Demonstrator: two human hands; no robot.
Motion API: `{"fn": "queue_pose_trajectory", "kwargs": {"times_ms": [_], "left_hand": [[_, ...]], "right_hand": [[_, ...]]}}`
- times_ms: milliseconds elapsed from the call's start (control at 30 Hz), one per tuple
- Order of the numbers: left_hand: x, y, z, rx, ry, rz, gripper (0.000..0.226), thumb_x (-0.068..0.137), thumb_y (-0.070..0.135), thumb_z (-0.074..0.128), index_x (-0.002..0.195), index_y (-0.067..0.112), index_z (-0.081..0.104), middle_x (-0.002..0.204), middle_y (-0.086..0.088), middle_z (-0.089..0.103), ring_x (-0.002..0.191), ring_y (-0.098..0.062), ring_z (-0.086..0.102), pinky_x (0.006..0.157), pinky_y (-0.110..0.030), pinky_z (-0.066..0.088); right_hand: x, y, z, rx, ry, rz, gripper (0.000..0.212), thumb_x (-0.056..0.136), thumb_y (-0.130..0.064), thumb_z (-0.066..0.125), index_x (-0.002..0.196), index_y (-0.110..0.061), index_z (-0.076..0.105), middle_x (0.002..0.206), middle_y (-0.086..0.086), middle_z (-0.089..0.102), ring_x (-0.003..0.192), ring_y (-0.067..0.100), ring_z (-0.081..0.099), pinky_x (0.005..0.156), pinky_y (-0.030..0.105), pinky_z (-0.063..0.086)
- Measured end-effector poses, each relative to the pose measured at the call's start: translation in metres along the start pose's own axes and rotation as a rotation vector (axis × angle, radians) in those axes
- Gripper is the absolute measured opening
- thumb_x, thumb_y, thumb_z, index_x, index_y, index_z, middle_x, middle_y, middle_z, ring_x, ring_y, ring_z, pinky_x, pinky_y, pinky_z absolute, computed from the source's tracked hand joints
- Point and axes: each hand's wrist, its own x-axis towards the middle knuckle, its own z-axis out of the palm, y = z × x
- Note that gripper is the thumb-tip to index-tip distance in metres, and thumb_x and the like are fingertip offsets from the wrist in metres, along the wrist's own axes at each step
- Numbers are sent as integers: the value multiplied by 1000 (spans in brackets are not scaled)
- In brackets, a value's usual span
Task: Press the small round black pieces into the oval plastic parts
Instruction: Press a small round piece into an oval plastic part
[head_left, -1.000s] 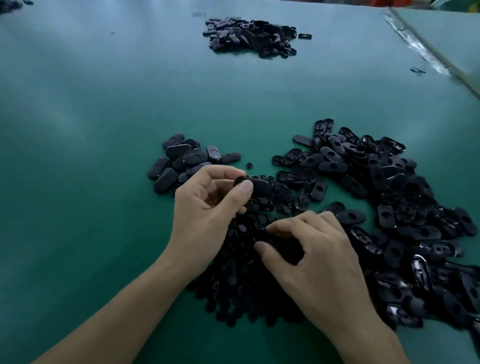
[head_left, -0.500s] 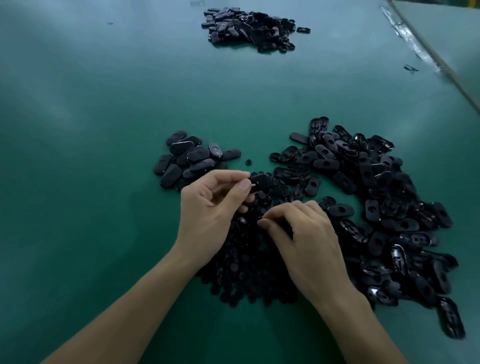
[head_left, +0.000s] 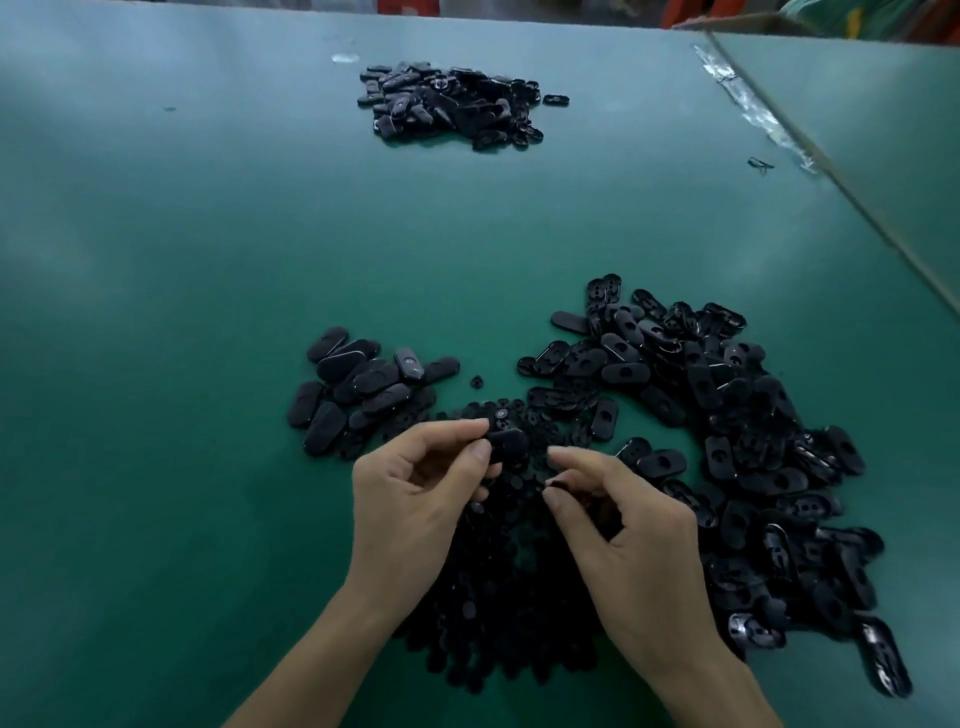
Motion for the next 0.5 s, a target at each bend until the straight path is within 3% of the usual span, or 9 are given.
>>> {"fn": "queue_pose_trajectory", "kwargs": {"times_ms": [200, 367, 500], "left_hand": [[0, 1, -1, -8, -59, -29, 27, 88, -7, 71, 96, 18, 78, 82, -5, 77, 77, -19, 77, 60, -20, 57], [0, 2, -3, -29, -108, -31, 32, 86, -7, 72, 91, 24, 80, 81, -7, 77, 75, -21, 76, 59, -21, 57], [1, 3, -5, -50, -126, -33, 30, 85, -7, 74, 93, 22, 79, 80, -8, 76, 73, -20, 76, 59, -21, 57]], "right_hand": [[1, -9, 0, 256, 13, 142, 22, 85, -14, 77, 88, -36, 75, 88, -19, 74, 87, 4, 71, 76, 14, 53], [-1, -17, -1, 499, 34, 219, 7, 81, -29, 74, 88, -31, 76, 85, -6, 74, 79, 6, 69, 71, 14, 52], [-6, -20, 3, 578, 22, 270, 12, 84, -18, 76, 87, -31, 76, 83, -3, 73, 76, 7, 68, 70, 16, 52]]}}
